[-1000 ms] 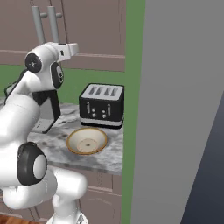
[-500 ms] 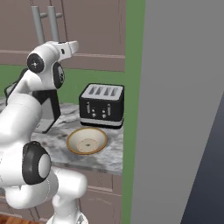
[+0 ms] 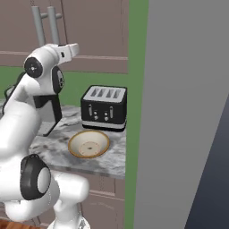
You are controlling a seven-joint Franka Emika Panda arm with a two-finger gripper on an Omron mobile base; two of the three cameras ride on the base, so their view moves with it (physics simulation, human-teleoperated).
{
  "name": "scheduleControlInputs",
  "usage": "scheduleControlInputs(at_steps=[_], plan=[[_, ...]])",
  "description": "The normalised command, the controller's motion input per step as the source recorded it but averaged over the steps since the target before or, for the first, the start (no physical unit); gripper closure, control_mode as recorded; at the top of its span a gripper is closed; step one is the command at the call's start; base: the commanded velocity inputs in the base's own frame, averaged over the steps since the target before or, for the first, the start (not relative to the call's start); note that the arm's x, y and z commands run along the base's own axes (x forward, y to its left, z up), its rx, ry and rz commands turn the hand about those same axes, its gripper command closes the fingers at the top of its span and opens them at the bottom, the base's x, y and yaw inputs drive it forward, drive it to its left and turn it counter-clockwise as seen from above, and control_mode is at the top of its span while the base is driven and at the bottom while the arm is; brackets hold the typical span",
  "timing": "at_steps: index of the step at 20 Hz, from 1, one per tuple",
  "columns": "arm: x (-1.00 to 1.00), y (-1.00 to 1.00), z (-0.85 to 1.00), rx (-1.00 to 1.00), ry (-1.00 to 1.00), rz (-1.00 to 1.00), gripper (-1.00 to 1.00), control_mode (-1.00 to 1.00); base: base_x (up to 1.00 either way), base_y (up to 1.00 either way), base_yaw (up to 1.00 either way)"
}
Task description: Open the cabinet. Pick the peach and orange from the cabinet and place them into the bowl. Then close the cabinet.
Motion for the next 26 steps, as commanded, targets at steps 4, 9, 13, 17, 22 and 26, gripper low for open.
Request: scheduleControlInputs(at_steps=[4, 9, 13, 17, 22, 26], plan=[[-0.68, -0.46, 0.34, 0.11, 0.09, -0.12, 1.00, -1.00, 0.00, 0.00, 0.00], [-0.78, -0.65, 0.40, 0.16, 0.10, -0.16, 1.00, -1.00, 0.00, 0.00, 0.00], [-0.66, -0.79, 0.47, 0.19, 0.14, -0.14, 1.00, -1.00, 0.00, 0.00, 0.00], [-0.51, -0.84, 0.34, 0.15, 0.13, -0.10, 1.00, -1.00, 0.00, 0.00, 0.00], [-0.34, -0.82, 0.10, 0.07, 0.03, -0.05, 1.00, -1.00, 0.00, 0.00, 0.00], [-0.01, -0.20, 0.00, 0.00, 0.00, 0.00, 1.00, -1.00, 0.00, 0.00, 0.00]])
